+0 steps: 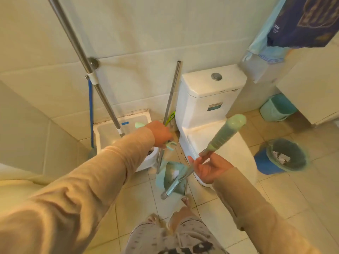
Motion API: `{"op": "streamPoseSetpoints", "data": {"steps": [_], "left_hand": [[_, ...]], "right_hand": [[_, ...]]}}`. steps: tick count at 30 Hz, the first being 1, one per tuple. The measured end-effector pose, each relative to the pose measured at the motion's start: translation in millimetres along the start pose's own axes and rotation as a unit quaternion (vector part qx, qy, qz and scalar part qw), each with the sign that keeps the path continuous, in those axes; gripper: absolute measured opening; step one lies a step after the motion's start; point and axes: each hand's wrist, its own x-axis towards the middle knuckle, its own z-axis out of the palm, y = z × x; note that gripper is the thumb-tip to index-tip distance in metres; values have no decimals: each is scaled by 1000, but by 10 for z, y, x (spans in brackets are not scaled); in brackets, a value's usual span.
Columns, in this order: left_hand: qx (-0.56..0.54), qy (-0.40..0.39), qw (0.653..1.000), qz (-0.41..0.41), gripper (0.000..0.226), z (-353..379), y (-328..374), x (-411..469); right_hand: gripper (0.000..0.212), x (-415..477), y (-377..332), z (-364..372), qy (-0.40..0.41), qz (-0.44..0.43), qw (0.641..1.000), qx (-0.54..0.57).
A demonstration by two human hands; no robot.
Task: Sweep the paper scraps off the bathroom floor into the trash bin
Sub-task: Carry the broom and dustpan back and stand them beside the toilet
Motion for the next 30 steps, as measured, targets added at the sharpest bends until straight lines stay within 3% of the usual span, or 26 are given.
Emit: {"op": "streamPoseSetpoints", "data": {"steps": [4,8,17,19,20,22,30], "left_hand": [[87,49,994,44,29,-139,-178,223],[167,71,978,98,24,-301,-332,434],[234,44,969,62,20,-534,-748,836],[248,44,966,59,21,-590,-838,929],[249,45,966,59,20,-618,-890,972],[245,52,966,62,18,-669,-1007,1041],[224,47,971,75,25,-592,-1532,1291]], "right_hand": [[41,36,-222,197,-11,35,998,-55],[29,158,-428,444,-4,-30,998,-46],[19,582,-1146,913,-14,-59,998,-9],[44,689,-1304,1040,-2,-77,997,13],[44,748,-1385,1106,-1,-85,996,24],[22,841,-1533,1236,-21,-93,995,42],[30,1223,-1976,1705,0,-126,991,39]]}}
